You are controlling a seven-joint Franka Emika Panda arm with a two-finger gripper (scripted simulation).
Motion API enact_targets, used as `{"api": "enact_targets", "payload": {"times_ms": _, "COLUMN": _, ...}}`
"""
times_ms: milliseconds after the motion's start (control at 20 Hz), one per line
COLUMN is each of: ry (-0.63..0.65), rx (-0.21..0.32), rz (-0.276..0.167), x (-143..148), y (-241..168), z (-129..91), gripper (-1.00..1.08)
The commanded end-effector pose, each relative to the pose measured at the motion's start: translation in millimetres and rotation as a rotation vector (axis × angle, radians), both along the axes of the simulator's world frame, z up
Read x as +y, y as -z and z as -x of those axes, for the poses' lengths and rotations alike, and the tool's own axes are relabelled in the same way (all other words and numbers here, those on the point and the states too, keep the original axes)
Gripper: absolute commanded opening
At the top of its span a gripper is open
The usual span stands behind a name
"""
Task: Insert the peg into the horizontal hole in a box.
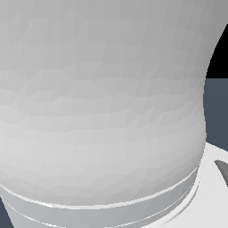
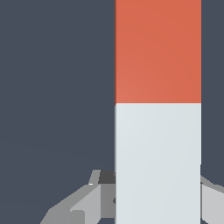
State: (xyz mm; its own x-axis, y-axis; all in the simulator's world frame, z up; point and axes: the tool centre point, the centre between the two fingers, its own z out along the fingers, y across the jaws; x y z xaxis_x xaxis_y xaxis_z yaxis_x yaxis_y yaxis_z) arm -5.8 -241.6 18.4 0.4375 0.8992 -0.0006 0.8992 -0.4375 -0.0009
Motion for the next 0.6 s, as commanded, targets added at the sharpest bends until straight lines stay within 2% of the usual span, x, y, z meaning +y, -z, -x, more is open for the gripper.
{"api": "enact_targets", "payload": {"times_ms": 0, "ry": -0.005, "rx": -0.001, "rz": 0.0, "x": 5, "y": -1, "z": 0, "gripper": -1.0}}
{"api": "enact_targets", "payload": {"times_ms": 300, "ry": -0.027, "rx": -0.001, "rz": 0.0, "x": 30, "y": -6, "z": 5, "gripper": -1.0}}
{"api": "enact_targets", "payload": {"times_ms": 550, "ry": -0.061, "rx": -0.001, "rz": 0.0, "x": 67, "y": -14, "z": 13, "gripper": -1.0}}
